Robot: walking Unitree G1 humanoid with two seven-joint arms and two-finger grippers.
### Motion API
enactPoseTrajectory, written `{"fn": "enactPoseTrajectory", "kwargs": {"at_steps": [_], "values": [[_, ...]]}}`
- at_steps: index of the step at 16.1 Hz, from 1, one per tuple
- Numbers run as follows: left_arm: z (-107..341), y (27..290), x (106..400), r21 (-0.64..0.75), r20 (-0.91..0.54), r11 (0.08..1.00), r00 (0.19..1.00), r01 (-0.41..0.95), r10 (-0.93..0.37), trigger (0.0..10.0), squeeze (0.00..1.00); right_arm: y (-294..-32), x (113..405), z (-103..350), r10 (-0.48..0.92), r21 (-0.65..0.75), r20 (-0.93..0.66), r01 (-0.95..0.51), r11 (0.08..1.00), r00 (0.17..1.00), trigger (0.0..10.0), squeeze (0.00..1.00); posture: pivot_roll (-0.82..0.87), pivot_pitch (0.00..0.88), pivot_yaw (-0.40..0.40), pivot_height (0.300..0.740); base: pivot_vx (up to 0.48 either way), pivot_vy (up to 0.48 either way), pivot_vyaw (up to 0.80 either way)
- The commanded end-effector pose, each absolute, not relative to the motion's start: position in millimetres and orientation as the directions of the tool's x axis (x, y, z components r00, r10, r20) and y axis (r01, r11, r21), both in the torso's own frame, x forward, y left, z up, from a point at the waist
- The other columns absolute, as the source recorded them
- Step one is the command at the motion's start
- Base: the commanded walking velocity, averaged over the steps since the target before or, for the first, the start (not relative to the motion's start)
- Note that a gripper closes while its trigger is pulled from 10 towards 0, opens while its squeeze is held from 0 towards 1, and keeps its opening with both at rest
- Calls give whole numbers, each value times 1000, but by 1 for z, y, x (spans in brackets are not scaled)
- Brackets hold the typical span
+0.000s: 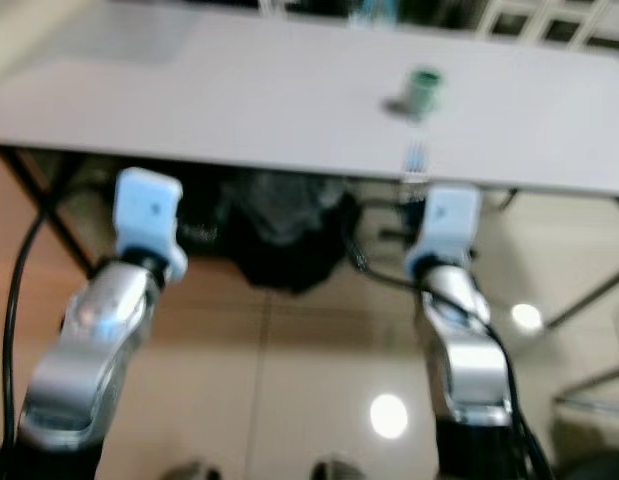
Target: Setting the table
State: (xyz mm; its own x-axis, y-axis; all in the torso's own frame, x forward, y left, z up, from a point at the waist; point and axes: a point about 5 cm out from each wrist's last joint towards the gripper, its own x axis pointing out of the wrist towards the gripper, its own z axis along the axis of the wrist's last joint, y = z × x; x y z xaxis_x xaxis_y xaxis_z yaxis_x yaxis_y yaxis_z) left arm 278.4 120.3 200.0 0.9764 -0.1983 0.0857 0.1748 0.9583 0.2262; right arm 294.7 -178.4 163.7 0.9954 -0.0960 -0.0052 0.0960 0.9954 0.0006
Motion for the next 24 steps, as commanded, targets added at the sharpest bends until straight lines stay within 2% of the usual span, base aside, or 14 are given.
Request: {"fn": "enactPoseTrajectory", "kwargs": {"at_steps": [1, 3, 5, 15, 22, 24], "values": [[196, 128, 280, 231, 72, 961, 982, 151, -172, 10000, 0, -173, 296, 164, -76, 28, -12, 76, 997, 997, 10000, 0, -61, 92, -35, 740, 0, 0, 0], [199, 128, 282, 211, 84, 965, 980, 157, -178, 10000, 0, -174, 297, 165, -69, 60, -16, 70, 996, 998, 10000, 0, -56, 99, -25, 740, 431, 0, 0], [202, 125, 281, 213, 91, 962, 977, 172, -195, 10000, 0, -175, 298, 165, -70, 48, -21, 71, 996, 997, 10000, 0, -51, 98, -25, 740, 450, 0, -800], [199, 137, 280, 228, 77, 964, 985, 136, -157, 10000, 0, -154, 305, 170, 64, -3, 4, -64, 998, 998, 10000, 0, -44, 110, -34, 740, 440, 0, 0], [197, 138, 276, 232, 64, 961, 984, 149, -168, 10000, 0, -153, 302, 163, 65, -9, -30, -65, 998, 997, 10000, 0, -43, 122, -33, 740, 431, 0, 0], [196, 128, 275, 240, 55, 951, 975, 196, -215, 10000, 0, -158, 303, 162, 61, -13, -32, -61, 998, 998, 10000, 0, -31, 128, -25, 740, 429, 0, 0]]}}
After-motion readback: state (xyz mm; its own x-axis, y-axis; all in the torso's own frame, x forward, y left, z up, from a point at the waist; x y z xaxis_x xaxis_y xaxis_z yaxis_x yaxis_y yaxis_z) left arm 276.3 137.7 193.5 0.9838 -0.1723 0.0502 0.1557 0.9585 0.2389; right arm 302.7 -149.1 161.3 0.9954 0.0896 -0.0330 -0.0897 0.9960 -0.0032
